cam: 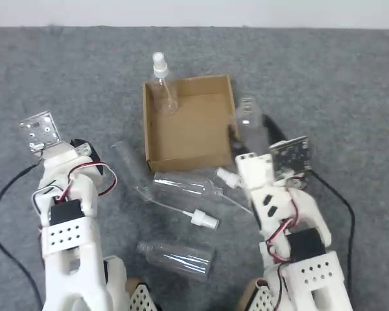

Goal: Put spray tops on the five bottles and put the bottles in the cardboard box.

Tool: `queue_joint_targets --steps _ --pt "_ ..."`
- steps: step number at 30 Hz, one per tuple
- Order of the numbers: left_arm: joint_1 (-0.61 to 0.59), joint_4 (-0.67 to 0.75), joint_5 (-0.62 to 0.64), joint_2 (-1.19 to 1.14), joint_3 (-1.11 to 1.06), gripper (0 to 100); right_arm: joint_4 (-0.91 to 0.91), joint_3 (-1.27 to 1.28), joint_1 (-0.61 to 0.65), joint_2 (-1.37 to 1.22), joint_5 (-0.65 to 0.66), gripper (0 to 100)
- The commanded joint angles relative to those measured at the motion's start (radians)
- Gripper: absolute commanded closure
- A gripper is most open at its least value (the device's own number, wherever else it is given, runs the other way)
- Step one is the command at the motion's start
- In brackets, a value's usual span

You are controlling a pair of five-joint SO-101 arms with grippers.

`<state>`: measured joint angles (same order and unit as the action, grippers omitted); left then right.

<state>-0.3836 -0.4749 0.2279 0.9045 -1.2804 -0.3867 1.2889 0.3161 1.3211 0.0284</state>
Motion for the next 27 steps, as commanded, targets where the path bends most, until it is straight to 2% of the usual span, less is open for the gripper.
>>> queue_joint_targets --steps 1,8,11,16,21,27 --pt "0.002 0.035 -0.011 0.046 0.013 99 0.027 0.005 -0.09 0.027 -0.009 98.1" --pt "0.04 0.035 -0.014 0.046 -0.002 99 0.028 0.032 -0.143 0.027 -0.009 98.1" --pt "0.069 0.035 -0.068 0.046 -0.005 99 0.038 0.051 -0.171 0.027 -0.009 98.1" --pt "0.112 0.031 -0.203 0.046 -0.01 99 0.211 0.158 -0.245 0.027 -0.009 98.1" --pt "0.135 0.029 -0.207 0.046 -0.008 99 0.364 0.236 -0.283 0.027 -0.008 98.2" --pt "0.195 -0.011 -0.207 0.046 0.002 99 0.372 0.242 -0.288 0.027 -0.008 98.2"
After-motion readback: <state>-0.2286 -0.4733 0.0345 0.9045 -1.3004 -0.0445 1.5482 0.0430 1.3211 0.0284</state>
